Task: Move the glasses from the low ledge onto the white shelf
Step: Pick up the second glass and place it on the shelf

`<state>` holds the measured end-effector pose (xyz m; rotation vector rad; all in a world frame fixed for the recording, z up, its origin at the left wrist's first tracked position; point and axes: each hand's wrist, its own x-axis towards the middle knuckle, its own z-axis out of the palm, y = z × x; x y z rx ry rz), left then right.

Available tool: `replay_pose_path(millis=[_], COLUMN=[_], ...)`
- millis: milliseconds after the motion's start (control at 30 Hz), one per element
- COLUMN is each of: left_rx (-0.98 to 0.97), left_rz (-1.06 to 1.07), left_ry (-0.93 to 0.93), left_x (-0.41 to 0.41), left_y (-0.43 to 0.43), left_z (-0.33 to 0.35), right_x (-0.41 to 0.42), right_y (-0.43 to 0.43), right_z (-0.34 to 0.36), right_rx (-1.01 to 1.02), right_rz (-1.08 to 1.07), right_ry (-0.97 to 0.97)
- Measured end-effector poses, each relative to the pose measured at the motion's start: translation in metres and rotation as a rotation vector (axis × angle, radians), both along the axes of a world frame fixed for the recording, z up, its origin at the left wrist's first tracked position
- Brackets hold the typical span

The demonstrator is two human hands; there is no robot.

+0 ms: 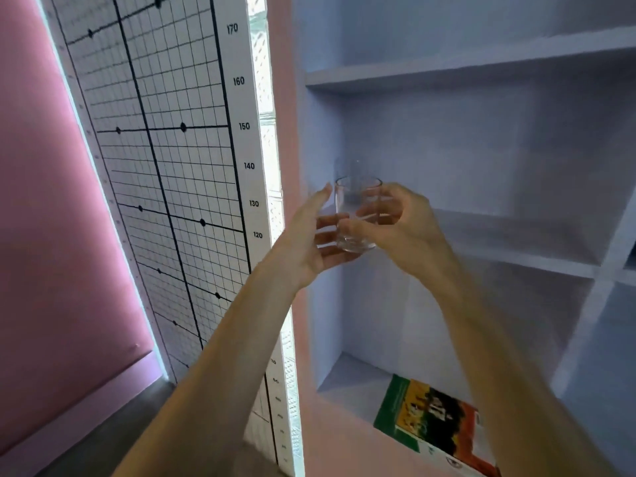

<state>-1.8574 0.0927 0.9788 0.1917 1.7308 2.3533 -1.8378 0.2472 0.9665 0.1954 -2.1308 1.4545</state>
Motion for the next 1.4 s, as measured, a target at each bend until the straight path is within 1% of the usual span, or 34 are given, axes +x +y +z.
replay_pose_path(millis=[100,200,400,500,867,1067,1267,1400], left_rx=[0.067,0.083,0.079,0.112,0.205,0.237,0.307,0.348], left_rz=[0.108,0.176,0.216,0.225,0.06,-0.053,-0.117,-0.144], left_ry=[0.005,0.036,0.1,0.113,0.151,0.168,0.174,0.178], left_x=[-0.015,-0.024,-0.039,-0.045,-0.069,-0.084,-0.091,-0.089], left_y=[0.006,0.01,0.017,0.016,-0.006,-0.016,-0.022,-0.021], left_z=[0.011,0.014,0.014,0.01,-0.002,-0.011,-0.022,-0.03], right_x=[-0.043,-0.074,-0.104,-0.108,-0.122,-0.12,-0.114,-0.107], right_y=[0.009,0.011,0.003,-0.001,-0.016,-0.021,-0.027,-0.034], right_z=[0.018,0.027,0.024,0.021,0.017,0.017,0.022,0.025], right_rx=[-0.041,-0.02,0.049,0.074,0.084,0.12,0.179,0.169], right_rz=[-0.042,-0.122,-0.174,-0.201,-0.324,-0.412,-0.451,-0.443], right_ry=[0.043,0.062,-0.012,-0.021,0.03,-0.013,-0.057,-0.085])
